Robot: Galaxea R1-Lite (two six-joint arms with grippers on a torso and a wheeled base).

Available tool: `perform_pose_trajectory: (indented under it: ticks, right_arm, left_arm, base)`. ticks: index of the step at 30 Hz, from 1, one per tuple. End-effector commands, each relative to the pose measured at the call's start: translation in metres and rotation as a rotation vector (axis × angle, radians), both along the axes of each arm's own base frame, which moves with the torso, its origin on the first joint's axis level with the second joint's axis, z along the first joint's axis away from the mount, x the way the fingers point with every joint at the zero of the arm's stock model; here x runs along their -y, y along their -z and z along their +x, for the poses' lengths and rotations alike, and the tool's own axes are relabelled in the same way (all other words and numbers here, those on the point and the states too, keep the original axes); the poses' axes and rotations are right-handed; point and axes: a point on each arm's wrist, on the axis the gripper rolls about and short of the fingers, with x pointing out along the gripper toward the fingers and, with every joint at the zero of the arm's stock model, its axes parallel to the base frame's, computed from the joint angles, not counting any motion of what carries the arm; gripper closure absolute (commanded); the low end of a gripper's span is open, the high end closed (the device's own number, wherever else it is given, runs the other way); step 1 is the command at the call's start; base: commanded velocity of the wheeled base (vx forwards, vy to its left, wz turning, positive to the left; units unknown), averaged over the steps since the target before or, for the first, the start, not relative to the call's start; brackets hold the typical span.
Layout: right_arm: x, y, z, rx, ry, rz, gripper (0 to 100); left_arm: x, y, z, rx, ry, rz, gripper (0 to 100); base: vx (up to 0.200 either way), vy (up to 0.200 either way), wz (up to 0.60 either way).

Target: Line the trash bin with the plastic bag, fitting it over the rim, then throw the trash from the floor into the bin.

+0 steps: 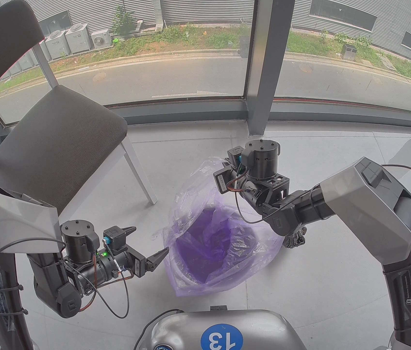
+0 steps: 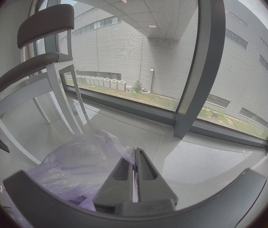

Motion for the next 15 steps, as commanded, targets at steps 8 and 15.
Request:
perform_pose_trajectory:
  ticks: [8,15]
  right_arm:
    - [0.0,0.0023,0.0012,-0.001,0.001,-0.001,100]
    - [-0.0002,0.0036,0.0015,-0.001,0.001,-0.001,0]
  left_arm:
    - [0.0004,-0.0001,0.0009,0.012,0.0,-0.004,0]
    - [-0.0008,-0.0005,0.0013,0.014,-0.001,-0.004,0]
  base:
    - [0.0,0.0,0.0]
    - [0.0,0.0,0.0]
